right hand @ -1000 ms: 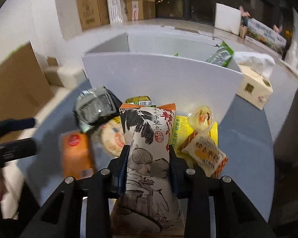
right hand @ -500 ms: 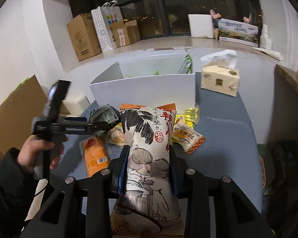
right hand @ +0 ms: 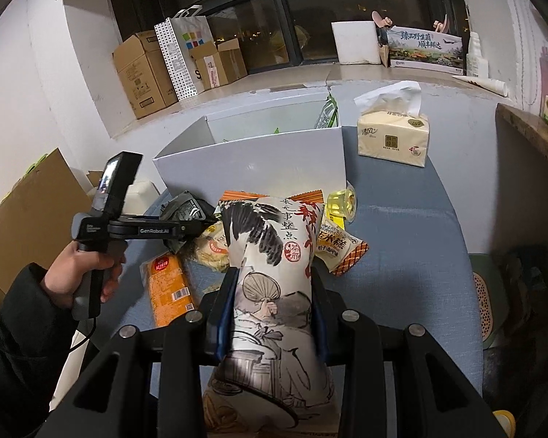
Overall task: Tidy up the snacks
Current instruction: 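Grasp the white ink-drawing bag with the right tool while the left tool grasps the silver bag, then lower both bags into the white box and release them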
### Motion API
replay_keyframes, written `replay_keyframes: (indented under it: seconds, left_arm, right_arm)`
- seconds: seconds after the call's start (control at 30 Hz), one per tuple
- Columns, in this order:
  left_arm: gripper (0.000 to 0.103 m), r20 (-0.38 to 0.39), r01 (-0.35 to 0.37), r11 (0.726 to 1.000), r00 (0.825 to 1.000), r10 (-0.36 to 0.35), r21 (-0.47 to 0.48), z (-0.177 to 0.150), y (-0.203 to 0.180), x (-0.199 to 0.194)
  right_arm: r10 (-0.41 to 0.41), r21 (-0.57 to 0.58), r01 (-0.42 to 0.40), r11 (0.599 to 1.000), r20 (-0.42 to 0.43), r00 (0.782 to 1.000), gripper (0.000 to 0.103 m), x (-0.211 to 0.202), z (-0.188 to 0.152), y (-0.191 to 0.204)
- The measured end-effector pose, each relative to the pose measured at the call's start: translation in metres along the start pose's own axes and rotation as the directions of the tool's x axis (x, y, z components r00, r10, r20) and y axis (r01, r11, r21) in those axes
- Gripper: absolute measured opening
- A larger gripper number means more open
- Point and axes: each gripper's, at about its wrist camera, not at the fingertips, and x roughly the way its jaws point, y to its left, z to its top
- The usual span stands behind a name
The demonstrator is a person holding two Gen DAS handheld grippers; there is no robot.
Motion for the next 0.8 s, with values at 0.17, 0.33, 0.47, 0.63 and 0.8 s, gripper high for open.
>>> replay_keyframes:
  seconds: [0.17,0.33,0.47,0.63,0.8]
  left_arm:
    - [0.072,0.136,0.13,0.99,0.983,-0.121,-0.058,-0.018,0.002,-0.058]
    - [0.072,0.278,0.227,0.971,0.94,-0.196,-0.081,-0.022,0.004,-0.113]
    - [0.073,0.354,0.215,0.974,0.918,-0.178,-0.066,0.006,0.0,-0.135]
    - [0.073,0.375,0.161,0.984,0.919,-0.122,-0.076,0.066,-0.002,-0.12]
    - [0.073,0.327,0.12,0.985,0.942,-0.072,-0.127,0.116,-0.002,-0.071]
  right_arm:
    - [0.007,-0.006,-0.007,1.0,0.011,1.0,0.038,-0.001,0.001,0.004]
    - [0.036,-0.012,-0.035,0.999,0.034,0.999,0.038,0.004,0.014,0.011]
    - [0.053,-0.02,-0.051,0.998,0.061,0.997,0.038,0.018,0.046,0.017]
    - [0.047,0.007,-0.048,0.999,0.098,0.994,0.038,0.054,0.113,0.018]
    - [-0.012,0.076,0.004,0.997,0.104,0.994,0.038,0.102,0.177,0.003]
